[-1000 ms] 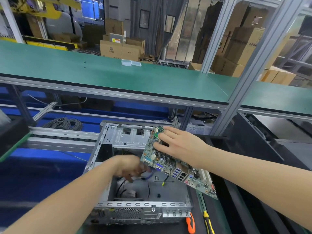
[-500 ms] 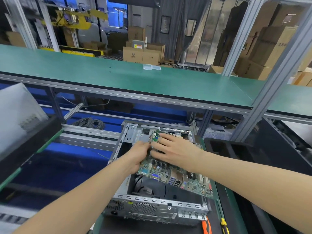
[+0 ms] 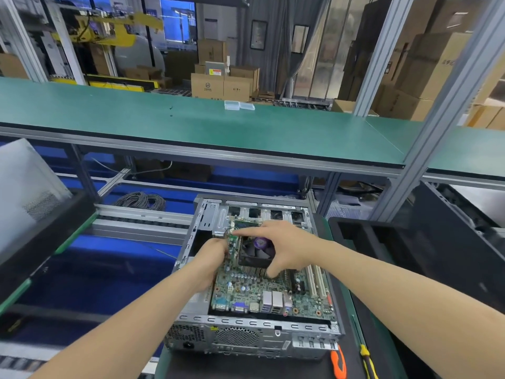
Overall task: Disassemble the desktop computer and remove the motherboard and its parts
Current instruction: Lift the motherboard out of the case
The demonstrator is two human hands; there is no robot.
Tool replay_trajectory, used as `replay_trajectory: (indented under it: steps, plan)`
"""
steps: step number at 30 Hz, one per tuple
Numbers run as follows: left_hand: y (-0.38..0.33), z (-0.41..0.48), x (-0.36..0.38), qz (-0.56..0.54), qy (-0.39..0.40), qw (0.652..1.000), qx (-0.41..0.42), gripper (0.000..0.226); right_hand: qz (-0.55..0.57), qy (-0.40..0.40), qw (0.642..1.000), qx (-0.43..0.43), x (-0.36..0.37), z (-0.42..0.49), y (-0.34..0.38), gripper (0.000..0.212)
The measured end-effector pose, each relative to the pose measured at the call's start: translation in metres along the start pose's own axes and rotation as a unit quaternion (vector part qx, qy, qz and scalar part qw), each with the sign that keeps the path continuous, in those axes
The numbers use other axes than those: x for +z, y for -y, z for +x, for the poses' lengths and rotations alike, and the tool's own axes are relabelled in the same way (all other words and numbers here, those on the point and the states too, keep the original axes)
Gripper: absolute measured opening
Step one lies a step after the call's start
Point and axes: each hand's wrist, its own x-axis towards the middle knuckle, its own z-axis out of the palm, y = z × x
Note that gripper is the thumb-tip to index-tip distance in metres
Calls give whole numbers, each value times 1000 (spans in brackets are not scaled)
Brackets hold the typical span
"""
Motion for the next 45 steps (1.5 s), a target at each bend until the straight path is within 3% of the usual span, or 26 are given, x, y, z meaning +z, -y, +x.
replay_trajectory:
  steps: [4,6,8,12,17,19,24,26,28,29,31,33,36,38,40,45]
  plan:
    - [-5,4,1,45,-11,999,10,34,-11,7,1000,5,2,8,2,110]
    - [-7,6,1,102,-54,992,51,19,-7,3,1000,8,2,9,1,109]
    - [-10,7,-2,165,-98,979,72,24,-4,3,1000,6,1,11,1,110]
    - [-8,11,-20,363,-145,915,97,41,-19,22,1000,-3,5,17,4,114]
    - [2,16,-27,488,-158,850,122,42,-11,38,999,4,18,24,9,114]
    - [6,19,-29,501,-168,837,141,44,-7,40,999,1,19,25,7,113]
    - [13,21,-37,462,-186,843,205,51,-3,61,998,6,22,22,2,115]
    - [14,21,-43,447,-228,827,255,33,35,67,997,3,23,14,-2,104]
    - [16,23,-53,432,-279,818,259,8,122,-12,992,13,23,4,-9,78]
    - [19,26,-58,430,-292,821,235,26,170,-105,979,38,25,0,-15,61]
    - [23,34,-72,378,-254,873,173,52,204,-315,915,147,33,-11,-36,28]
    - [28,40,-81,315,-177,924,125,60,160,-392,853,303,46,-27,-64,22]
    - [39,50,-89,274,-115,949,110,46,251,-236,806,481,71,-49,-98,66]
    - [44,56,-90,250,-113,954,120,44,387,-157,778,470,86,-53,-102,80]
    - [45,61,-89,251,-116,952,130,45,442,-168,767,434,97,-47,-104,78]
    - [34,78,-81,242,-118,954,131,40,449,-203,755,433,90,-30,-121,77]
